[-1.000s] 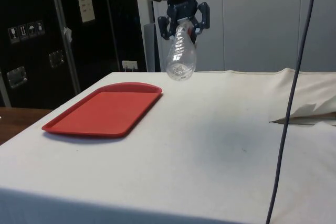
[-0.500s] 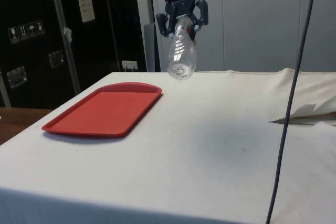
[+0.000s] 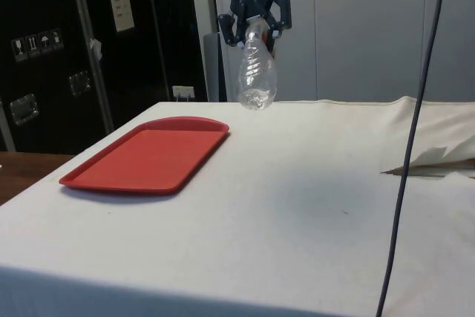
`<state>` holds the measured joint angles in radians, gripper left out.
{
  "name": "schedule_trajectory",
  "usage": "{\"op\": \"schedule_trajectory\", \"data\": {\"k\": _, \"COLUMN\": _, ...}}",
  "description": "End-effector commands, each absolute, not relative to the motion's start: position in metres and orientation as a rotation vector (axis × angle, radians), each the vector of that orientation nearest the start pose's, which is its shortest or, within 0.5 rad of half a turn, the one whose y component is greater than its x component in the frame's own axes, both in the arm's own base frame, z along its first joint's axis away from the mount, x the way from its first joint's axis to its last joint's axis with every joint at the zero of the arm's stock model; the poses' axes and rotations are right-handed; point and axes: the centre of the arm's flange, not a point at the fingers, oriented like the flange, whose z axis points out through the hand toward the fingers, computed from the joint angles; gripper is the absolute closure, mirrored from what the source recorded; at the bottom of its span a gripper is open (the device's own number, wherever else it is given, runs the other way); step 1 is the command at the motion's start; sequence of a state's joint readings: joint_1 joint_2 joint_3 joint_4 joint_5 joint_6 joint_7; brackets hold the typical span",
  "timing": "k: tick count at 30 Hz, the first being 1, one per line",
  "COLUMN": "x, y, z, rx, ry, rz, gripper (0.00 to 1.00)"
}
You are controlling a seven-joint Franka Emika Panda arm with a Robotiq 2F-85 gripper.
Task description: Place the bottle upright on the tray.
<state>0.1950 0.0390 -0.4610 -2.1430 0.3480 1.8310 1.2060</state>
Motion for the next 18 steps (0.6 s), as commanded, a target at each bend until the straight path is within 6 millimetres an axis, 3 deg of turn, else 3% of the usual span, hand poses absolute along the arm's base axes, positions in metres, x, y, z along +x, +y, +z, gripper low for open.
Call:
{"op": "schedule_trajectory", "data": {"k": 1, "x": 0.4967, "y": -0.1046, "z": 0.3692, "rx": -2.039, "ry": 2.159, "rz": 0.644, "gripper": 0.67}}
{"op": "schedule_trajectory", "data": {"k": 18, "x": 0.5027, "y": -0.1086, "z": 0.3766, "rx": -2.102, "ry": 2.188, "rz": 0.536, "gripper": 0.67}}
